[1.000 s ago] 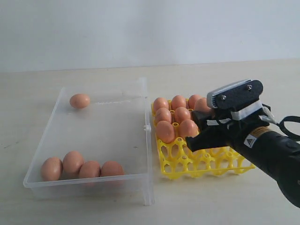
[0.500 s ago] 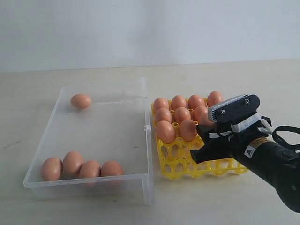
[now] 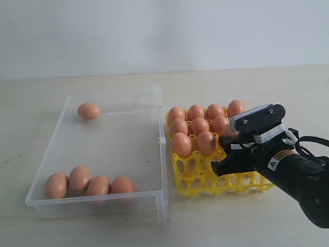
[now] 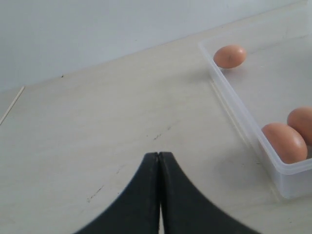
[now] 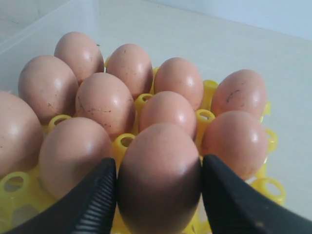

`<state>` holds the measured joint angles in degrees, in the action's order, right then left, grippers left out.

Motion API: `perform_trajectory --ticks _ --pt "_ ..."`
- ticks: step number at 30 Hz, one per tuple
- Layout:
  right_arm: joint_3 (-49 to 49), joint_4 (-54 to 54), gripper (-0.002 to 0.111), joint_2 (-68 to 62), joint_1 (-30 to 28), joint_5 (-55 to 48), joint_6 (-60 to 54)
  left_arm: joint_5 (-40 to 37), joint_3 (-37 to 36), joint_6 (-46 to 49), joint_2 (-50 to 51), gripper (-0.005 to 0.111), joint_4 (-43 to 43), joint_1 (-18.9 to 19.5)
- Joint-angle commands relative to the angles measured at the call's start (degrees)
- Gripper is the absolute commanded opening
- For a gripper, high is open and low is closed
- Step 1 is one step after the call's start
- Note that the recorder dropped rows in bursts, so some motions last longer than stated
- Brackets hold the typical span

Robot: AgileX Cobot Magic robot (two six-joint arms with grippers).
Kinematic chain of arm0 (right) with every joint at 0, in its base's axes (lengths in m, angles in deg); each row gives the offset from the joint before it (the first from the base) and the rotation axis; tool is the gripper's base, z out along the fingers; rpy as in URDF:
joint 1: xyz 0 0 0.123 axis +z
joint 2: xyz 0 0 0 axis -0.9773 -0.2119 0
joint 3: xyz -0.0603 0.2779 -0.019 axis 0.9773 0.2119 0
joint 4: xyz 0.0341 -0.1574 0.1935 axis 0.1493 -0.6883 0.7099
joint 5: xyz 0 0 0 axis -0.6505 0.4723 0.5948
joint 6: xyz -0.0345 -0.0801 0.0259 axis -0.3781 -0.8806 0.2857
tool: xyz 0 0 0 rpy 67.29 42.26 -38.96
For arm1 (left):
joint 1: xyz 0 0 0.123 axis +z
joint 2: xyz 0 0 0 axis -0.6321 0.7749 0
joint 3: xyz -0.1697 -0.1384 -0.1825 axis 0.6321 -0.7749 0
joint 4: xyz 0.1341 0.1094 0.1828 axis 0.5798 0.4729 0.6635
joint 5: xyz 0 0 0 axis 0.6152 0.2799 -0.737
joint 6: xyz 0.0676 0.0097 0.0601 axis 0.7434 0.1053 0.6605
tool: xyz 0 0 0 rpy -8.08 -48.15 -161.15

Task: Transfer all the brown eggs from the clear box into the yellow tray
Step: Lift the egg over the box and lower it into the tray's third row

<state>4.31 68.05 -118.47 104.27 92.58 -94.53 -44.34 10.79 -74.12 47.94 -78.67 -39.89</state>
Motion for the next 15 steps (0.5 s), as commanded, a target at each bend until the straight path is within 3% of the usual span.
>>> perform_trajectory --ticks 1,3,7,15 --pt "-0.8 -1.2 0.043 0.0 -0.5 0.9 0.7 0.3 0.2 -0.3 -0.3 0.0 0.0 0.1" --pt "-1.3 -1.4 0.054 0.0 -0.5 0.8 0.8 0.3 0.2 -0.3 -0.3 0.0 0.0 0.1" --pt "-1.9 -1.4 0.062 0.0 -0.5 0.1 0.8 0.3 0.2 -0.3 -0.3 0.0 0.0 0.1" --pt "-1.5 -1.4 0.06 5.1 -0.5 -1.9 -0.8 0.3 0.2 -0.3 -0.3 0.0 0.0 0.1"
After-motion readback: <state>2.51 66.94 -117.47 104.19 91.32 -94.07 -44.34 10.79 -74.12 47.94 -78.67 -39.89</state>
